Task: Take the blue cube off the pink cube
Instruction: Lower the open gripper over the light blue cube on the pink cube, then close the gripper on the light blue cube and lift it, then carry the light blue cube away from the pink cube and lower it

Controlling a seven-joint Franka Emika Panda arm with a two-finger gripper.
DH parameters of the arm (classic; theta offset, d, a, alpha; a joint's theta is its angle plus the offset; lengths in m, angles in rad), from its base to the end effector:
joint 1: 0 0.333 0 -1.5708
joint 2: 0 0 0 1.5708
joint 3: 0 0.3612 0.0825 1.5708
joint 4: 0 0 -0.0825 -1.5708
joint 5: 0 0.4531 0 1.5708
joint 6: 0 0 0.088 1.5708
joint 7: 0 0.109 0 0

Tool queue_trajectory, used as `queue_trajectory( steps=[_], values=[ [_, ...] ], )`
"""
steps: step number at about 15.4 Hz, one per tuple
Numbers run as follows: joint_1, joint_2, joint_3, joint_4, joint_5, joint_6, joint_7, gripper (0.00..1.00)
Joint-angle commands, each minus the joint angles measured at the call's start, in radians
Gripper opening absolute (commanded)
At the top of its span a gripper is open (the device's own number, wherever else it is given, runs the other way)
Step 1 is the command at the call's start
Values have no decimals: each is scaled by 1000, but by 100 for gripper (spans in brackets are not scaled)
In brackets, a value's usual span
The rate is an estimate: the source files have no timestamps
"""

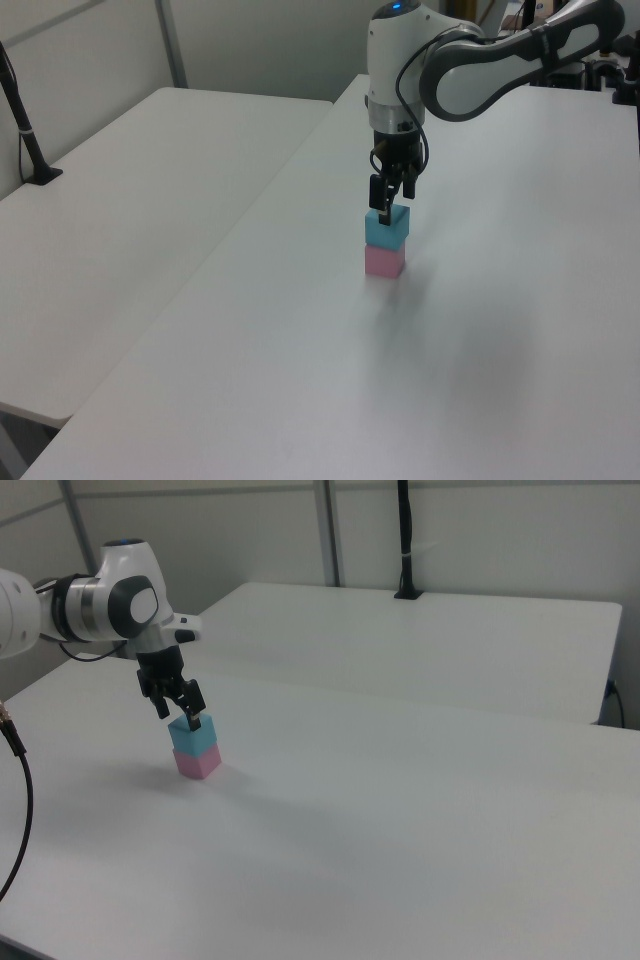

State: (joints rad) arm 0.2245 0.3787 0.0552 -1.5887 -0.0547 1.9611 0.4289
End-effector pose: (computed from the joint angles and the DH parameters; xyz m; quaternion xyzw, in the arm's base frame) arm 0.7206 0.1981 0.4300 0.9977 -0.0660 0.0026 0.0151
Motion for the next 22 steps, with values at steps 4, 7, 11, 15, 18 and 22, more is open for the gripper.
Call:
queue_trajectory(
  steps=[4, 7, 11, 15, 18, 22],
  values=[
    [-1, 35, 8, -2, -40, 51, 63, 91],
    [-1, 36, 8, 0, -40, 64, 71, 64],
    [-20, -9, 5, 0, -40, 32, 44, 58],
    [-115, -110, -2, -19, -37, -91, -158, 58],
    [-214, -197, -12, -138, -68, -130, -303, 60],
    [-281, -227, -57, -217, -112, -120, -419, 60]
  ],
)
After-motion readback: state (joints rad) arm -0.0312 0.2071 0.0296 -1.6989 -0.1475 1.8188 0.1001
